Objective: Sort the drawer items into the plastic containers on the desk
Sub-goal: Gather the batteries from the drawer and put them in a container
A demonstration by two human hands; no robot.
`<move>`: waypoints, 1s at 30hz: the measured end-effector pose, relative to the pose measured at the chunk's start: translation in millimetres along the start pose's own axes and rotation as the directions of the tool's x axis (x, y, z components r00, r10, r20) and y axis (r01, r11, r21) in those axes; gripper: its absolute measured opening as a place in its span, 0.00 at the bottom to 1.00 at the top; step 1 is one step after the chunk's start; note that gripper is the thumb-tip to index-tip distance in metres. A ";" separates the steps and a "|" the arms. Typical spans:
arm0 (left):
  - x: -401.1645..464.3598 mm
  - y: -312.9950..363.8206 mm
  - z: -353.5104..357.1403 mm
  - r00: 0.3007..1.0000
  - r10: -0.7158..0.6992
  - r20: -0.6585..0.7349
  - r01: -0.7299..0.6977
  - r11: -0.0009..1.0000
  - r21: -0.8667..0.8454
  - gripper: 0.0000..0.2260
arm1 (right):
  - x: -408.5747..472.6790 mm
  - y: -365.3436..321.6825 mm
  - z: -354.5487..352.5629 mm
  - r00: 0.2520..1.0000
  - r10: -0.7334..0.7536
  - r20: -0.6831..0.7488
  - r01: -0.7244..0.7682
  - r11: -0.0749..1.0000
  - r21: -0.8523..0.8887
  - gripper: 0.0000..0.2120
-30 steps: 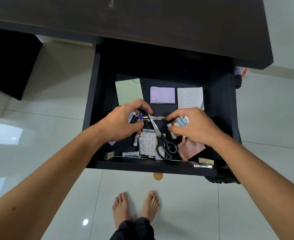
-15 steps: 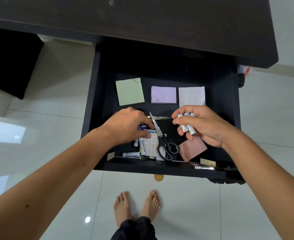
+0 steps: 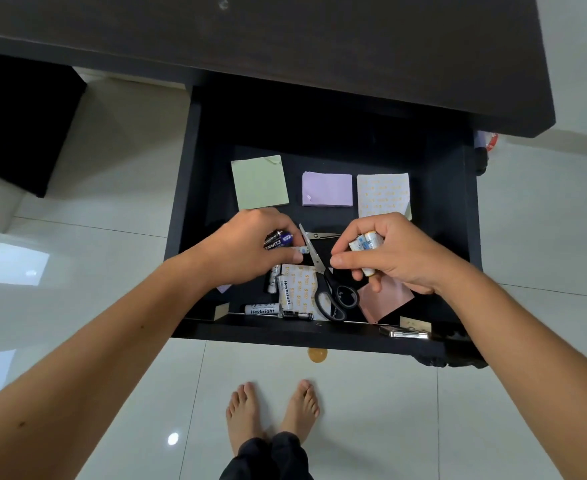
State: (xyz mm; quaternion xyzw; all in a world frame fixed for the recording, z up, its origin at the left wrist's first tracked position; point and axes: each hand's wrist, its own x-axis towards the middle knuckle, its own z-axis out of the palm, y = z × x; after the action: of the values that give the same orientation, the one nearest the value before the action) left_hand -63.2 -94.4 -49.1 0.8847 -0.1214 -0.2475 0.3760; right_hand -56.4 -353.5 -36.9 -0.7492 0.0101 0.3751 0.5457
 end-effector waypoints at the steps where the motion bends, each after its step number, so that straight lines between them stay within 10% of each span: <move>1: -3.2 1.8 -3.9 1.000 -0.006 -0.030 0.004 0.999 -0.039 0.06 | 0.7 -1.5 2.0 1.000 -0.024 0.011 0.025 0.998 -0.058 0.06; 15: -27.3 -2.3 -26.7 1.000 -0.018 -0.007 0.017 0.991 -0.135 0.05 | 26.7 -18.1 58.1 0.942 -0.140 0.305 0.328 0.569 -0.754 0.16; 30: -19.8 -4.0 2.9 0.979 -0.192 0.071 0.174 0.962 0.210 0.15 | -11.2 -6.4 14.5 0.984 -0.170 0.054 0.172 0.821 -0.544 0.10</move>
State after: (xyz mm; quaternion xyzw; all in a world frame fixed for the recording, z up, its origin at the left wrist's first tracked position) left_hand -81.4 -85.4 -46.8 0.9136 -0.0807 -0.3077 0.2533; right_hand -69.8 -343.3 -27.1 -0.8709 -0.1652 0.3131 0.3408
